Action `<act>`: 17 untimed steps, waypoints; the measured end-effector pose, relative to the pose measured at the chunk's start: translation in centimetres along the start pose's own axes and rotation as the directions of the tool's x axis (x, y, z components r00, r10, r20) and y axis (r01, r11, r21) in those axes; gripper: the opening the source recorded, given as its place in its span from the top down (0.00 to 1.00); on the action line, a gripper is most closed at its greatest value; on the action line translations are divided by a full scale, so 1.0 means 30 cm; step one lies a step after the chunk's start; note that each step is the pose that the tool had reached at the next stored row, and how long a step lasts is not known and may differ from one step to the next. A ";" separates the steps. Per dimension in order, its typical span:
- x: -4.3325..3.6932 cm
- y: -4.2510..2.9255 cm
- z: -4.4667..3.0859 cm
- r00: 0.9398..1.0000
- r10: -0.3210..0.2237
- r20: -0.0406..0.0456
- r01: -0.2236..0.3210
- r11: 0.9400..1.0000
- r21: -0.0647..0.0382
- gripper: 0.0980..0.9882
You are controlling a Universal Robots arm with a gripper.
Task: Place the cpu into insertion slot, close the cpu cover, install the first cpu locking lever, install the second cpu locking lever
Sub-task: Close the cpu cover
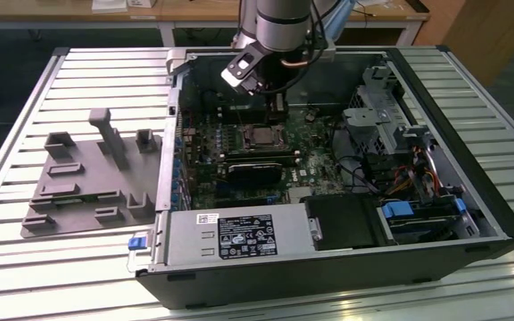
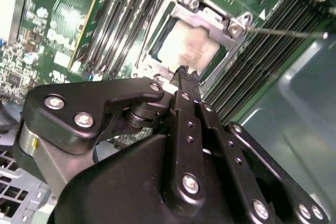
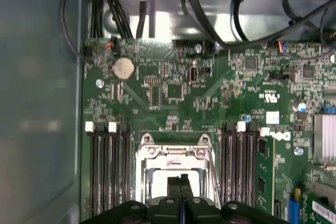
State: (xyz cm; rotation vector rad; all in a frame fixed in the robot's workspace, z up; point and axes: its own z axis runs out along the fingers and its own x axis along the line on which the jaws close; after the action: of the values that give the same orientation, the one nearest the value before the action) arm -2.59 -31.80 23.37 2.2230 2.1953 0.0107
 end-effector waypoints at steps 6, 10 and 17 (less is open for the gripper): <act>-0.003 -0.033 0.023 1.000 0.000 0.000 0.000 1.000 -0.005 1.00; -0.004 -0.045 0.031 1.000 0.000 0.000 0.000 1.000 -0.006 1.00; -0.004 -0.045 0.031 0.999 -0.049 -0.001 0.049 0.999 -0.006 1.00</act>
State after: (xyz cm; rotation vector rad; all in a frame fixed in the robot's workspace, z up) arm -3.94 -31.90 22.40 2.1654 2.2464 0.0181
